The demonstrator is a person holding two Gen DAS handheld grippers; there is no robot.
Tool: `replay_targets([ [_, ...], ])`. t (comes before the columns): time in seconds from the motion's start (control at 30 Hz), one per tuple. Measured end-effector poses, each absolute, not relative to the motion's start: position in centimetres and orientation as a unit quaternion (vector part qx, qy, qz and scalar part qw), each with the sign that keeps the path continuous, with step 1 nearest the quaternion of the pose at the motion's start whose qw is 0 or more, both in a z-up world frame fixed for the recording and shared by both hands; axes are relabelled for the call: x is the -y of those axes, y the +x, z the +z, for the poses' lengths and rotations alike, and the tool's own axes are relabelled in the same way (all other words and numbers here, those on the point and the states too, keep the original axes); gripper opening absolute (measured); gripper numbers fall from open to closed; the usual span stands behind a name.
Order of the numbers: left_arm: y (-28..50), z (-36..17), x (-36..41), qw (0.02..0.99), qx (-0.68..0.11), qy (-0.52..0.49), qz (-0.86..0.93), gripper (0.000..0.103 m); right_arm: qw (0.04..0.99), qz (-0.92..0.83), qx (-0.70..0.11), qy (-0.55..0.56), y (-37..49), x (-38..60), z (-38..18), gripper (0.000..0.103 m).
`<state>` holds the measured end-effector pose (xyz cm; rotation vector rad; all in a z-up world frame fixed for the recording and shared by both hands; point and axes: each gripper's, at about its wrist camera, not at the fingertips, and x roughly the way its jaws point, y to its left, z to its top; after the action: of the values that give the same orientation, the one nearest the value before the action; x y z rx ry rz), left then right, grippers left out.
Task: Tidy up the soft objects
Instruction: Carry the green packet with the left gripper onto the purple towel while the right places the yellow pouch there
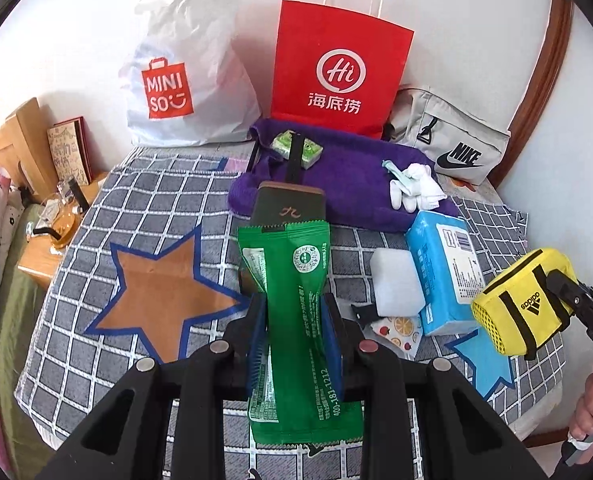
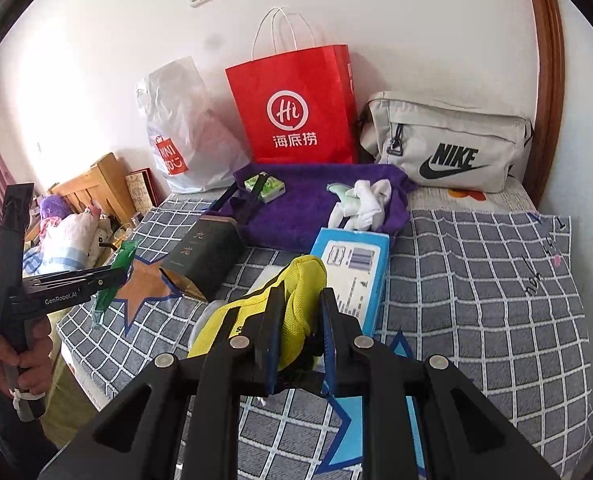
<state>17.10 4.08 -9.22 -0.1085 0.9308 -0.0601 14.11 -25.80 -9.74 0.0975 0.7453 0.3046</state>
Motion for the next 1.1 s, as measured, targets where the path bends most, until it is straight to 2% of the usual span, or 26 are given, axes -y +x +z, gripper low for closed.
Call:
replay_targets([
  [0.5, 22.5, -8.1, -4.4, 0.891, -0.451, -0.055, -0.023, 0.026, 0.928, 0.160, -0.331, 0.056, 20.3, 24.6, -7.0, 0.018],
  [1.1, 30.7, -10.0, -7.2, 0.881, -0.469, -0.065, 0.003, 0.026, 0.924, 0.173, -0.335, 0.065, 33.2, 22.7, -8.7, 0.018],
])
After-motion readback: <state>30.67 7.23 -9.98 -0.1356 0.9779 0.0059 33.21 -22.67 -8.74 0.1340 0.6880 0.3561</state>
